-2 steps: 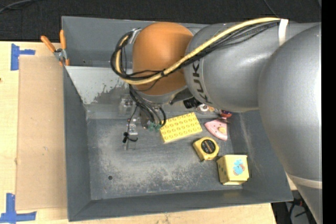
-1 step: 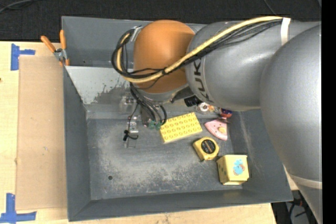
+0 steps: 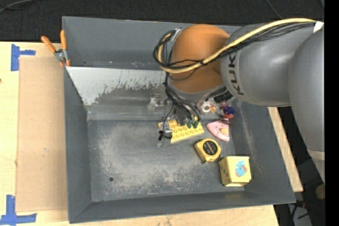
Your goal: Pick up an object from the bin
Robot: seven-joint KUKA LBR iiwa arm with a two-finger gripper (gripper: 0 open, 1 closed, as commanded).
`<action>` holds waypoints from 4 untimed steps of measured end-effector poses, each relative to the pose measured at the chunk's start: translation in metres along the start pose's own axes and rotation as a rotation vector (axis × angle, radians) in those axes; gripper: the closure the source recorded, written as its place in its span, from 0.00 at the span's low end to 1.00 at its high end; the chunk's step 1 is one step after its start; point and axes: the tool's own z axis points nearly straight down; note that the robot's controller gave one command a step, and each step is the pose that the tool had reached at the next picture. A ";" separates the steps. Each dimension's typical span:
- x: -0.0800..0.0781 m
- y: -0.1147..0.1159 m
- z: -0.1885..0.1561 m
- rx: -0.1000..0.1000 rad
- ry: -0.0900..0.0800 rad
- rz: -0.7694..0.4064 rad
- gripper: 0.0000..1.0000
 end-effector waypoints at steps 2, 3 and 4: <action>-0.006 -0.110 0.006 -0.001 0.000 0.068 0.00; -0.005 -0.105 0.082 -0.009 -0.004 0.067 0.00; -0.009 -0.108 0.076 -0.001 -0.011 -0.042 1.00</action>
Offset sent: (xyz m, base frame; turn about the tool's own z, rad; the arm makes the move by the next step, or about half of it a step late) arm 0.0163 -0.1083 -0.0058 0.0648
